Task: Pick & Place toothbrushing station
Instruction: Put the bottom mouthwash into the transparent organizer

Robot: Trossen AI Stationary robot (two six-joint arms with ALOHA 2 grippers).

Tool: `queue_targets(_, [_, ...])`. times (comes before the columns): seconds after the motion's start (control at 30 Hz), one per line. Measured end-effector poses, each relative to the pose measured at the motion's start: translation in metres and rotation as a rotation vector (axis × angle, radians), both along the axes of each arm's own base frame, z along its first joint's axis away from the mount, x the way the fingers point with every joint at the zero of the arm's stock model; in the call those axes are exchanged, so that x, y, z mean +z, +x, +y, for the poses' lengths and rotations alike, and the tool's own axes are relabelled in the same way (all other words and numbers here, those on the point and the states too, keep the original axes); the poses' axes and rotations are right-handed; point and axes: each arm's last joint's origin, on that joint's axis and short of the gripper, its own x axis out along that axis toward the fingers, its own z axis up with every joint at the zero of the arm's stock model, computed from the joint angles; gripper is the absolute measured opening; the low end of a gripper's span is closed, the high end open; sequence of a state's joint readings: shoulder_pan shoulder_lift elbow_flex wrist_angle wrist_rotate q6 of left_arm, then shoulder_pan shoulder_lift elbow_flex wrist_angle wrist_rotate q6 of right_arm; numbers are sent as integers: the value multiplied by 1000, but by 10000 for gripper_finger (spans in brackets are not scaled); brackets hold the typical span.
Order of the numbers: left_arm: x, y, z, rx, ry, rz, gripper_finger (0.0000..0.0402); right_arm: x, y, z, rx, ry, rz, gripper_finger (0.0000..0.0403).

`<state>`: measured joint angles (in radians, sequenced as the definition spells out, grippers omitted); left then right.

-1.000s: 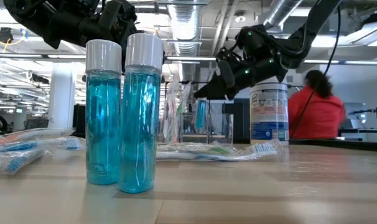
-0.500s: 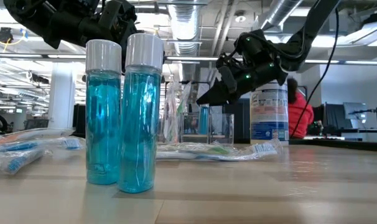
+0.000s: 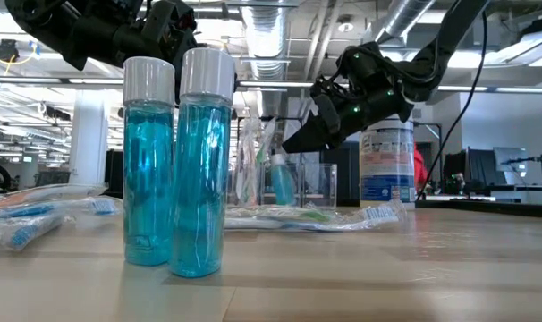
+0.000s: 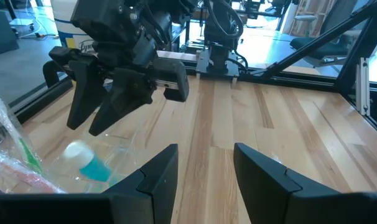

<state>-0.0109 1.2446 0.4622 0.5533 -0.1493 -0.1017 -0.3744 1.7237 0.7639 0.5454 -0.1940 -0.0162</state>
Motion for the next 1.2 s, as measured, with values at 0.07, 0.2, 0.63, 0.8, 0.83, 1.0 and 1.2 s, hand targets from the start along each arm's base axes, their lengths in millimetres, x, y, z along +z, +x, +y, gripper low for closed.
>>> queue_targets(0.07, [0, 0, 0, 0, 0, 0, 149, 0, 0, 0, 0, -2, -1, 131])
queue_targets(0.2, [0, 0, 0, 0, 0, 0, 149, 0, 0, 0, 0, -2, 0, 128])
queue_targets(0.63, [0, 0, 0, 0, 0, 0, 149, 0, 1, 4, 12, -1, 1, 123])
queue_targets(0.8, [0, 0, 0, 0, 0, 0, 149, -1, 1, 4, 7, 4, 15, 122])
queue_targets(0.83, [0, 0, 0, 0, 0, 0, 149, -1, 1, 4, 6, 3, 15, 122])
queue_targets(1.0, [0, 0, 0, 0, 0, 0, 149, -1, 1, 5, 2, 17, 13, 122])
queue_targets(1.2, [0, 0, 0, 0, 0, 0, 149, 0, 6, 20, 49, 16, 10, 122])
